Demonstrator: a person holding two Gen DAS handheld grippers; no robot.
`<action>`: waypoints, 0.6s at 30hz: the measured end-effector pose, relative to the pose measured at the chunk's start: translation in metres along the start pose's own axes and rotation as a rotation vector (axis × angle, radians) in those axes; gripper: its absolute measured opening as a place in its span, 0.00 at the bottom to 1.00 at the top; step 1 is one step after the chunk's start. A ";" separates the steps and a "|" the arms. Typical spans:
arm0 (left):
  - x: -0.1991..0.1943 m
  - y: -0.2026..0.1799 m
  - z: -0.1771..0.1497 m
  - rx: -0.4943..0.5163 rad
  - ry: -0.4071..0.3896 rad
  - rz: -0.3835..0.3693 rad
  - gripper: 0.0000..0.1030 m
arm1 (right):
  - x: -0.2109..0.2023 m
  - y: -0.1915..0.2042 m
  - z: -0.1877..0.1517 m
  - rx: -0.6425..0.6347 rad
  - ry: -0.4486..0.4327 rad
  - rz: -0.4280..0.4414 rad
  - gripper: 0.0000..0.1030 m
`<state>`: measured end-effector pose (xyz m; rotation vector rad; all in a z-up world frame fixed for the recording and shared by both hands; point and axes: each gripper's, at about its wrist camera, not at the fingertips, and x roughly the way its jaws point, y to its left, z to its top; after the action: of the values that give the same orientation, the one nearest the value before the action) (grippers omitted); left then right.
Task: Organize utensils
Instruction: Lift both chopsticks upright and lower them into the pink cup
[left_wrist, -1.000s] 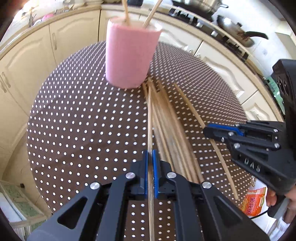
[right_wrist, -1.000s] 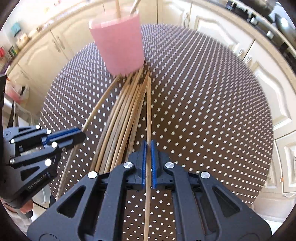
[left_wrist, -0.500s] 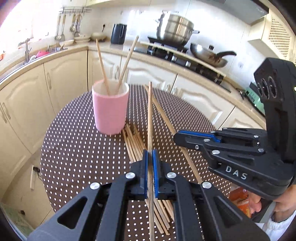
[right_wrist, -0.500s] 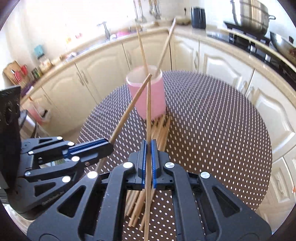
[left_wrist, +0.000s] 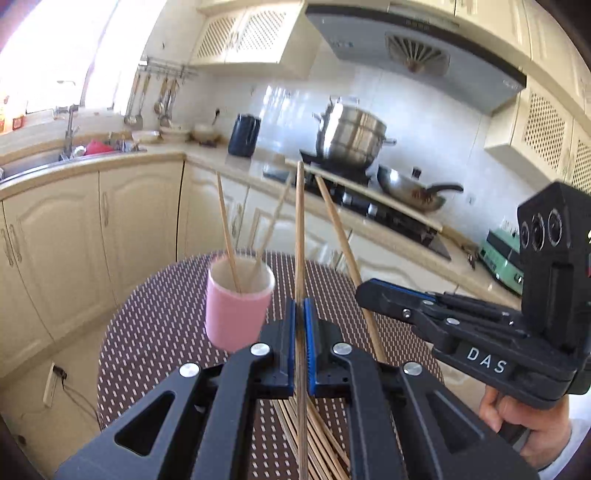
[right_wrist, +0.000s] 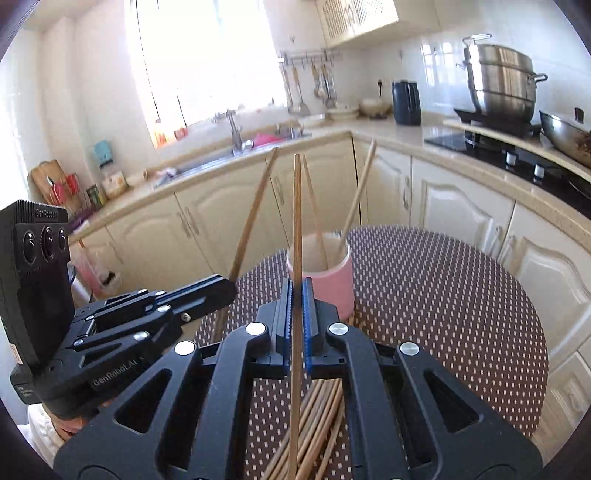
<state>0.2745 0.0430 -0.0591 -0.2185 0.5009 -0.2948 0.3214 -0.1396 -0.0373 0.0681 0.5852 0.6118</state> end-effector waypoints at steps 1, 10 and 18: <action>-0.002 0.003 0.004 -0.005 -0.027 -0.009 0.05 | -0.001 -0.001 0.003 0.007 -0.017 0.008 0.05; 0.005 0.031 0.037 -0.049 -0.185 -0.040 0.05 | 0.004 -0.008 0.040 0.012 -0.155 0.022 0.05; 0.032 0.045 0.054 -0.071 -0.269 -0.026 0.05 | 0.022 -0.011 0.064 0.001 -0.271 0.013 0.05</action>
<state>0.3383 0.0823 -0.0391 -0.3293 0.2423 -0.2678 0.3765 -0.1292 0.0030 0.1538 0.3228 0.6028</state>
